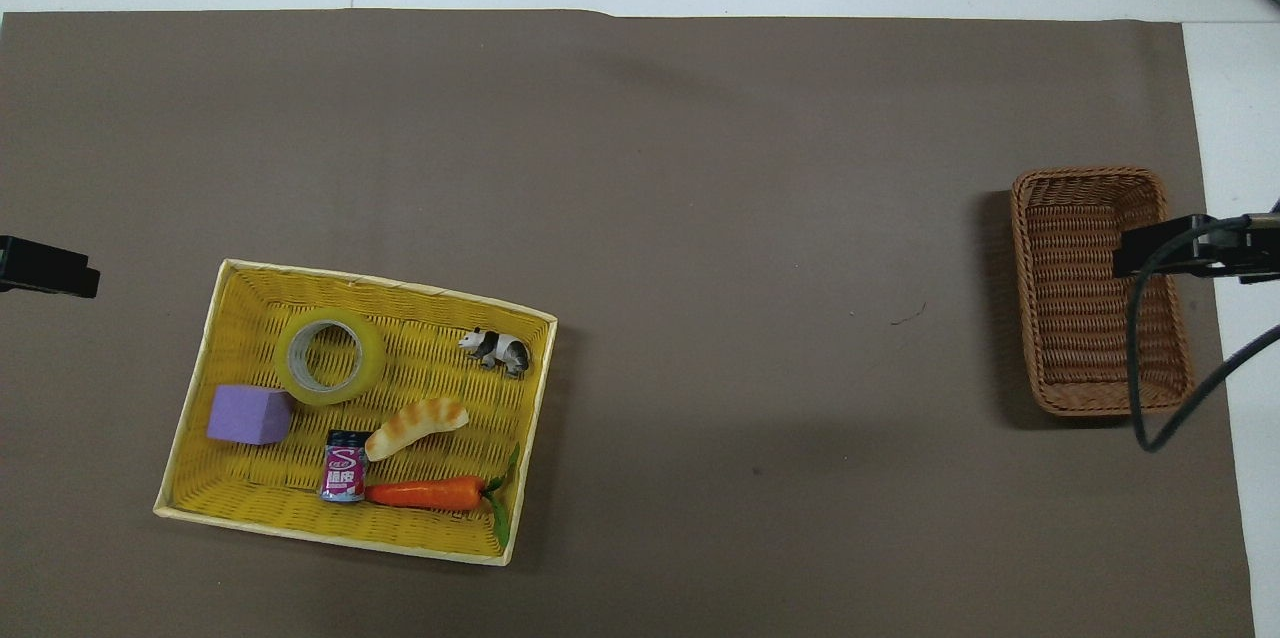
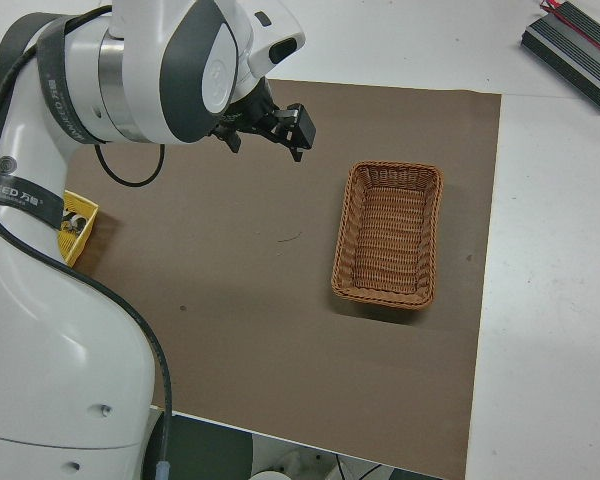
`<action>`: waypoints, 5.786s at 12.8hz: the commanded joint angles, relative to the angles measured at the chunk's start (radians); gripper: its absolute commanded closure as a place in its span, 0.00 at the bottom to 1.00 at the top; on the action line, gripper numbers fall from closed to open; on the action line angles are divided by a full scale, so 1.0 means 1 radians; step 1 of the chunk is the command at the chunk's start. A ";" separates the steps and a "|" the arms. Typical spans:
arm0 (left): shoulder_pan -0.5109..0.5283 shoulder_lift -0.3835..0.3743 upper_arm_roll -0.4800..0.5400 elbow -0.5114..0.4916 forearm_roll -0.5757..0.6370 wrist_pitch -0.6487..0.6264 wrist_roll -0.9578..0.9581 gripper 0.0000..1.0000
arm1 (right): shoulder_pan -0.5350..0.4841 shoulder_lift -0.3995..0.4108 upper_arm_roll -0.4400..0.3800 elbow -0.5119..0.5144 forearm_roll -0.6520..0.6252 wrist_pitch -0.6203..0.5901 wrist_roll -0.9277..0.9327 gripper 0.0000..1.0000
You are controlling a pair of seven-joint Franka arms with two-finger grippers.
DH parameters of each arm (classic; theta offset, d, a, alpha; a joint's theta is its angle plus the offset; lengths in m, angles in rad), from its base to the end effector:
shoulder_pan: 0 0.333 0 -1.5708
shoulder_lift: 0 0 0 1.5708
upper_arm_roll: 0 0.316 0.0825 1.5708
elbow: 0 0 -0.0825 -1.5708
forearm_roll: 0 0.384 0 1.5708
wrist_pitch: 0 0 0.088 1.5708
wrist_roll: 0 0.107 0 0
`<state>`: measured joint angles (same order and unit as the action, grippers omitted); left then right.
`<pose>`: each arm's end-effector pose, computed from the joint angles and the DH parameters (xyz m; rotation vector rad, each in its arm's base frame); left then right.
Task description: Move tape to another basket
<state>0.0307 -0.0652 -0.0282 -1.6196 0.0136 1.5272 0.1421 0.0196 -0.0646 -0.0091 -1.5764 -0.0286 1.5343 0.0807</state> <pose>0.5294 0.0023 0.6331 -3.1203 0.2174 0.0442 0.5308 0.0022 0.6537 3.1125 -0.1114 0.0370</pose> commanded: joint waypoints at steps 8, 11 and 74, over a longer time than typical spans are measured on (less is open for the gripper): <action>0.017 -0.053 0.010 -0.079 -0.029 0.018 0.070 0.00 | -0.007 -0.014 0.003 -0.019 0.009 0.010 -0.019 0.00; 0.017 -0.054 0.010 -0.077 -0.029 0.004 0.074 0.00 | -0.007 -0.014 0.003 -0.019 0.010 0.010 -0.018 0.00; -0.074 -0.005 -0.001 -0.085 -0.041 0.001 -0.117 1.00 | 0.218 0.123 0.080 -0.037 0.467 0.424 0.213 0.00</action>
<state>-0.0347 -0.0371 -0.0300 -1.6614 -0.0175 1.5121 0.0433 0.2034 0.0261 0.0696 -1.6053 0.3743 1.8765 0.2444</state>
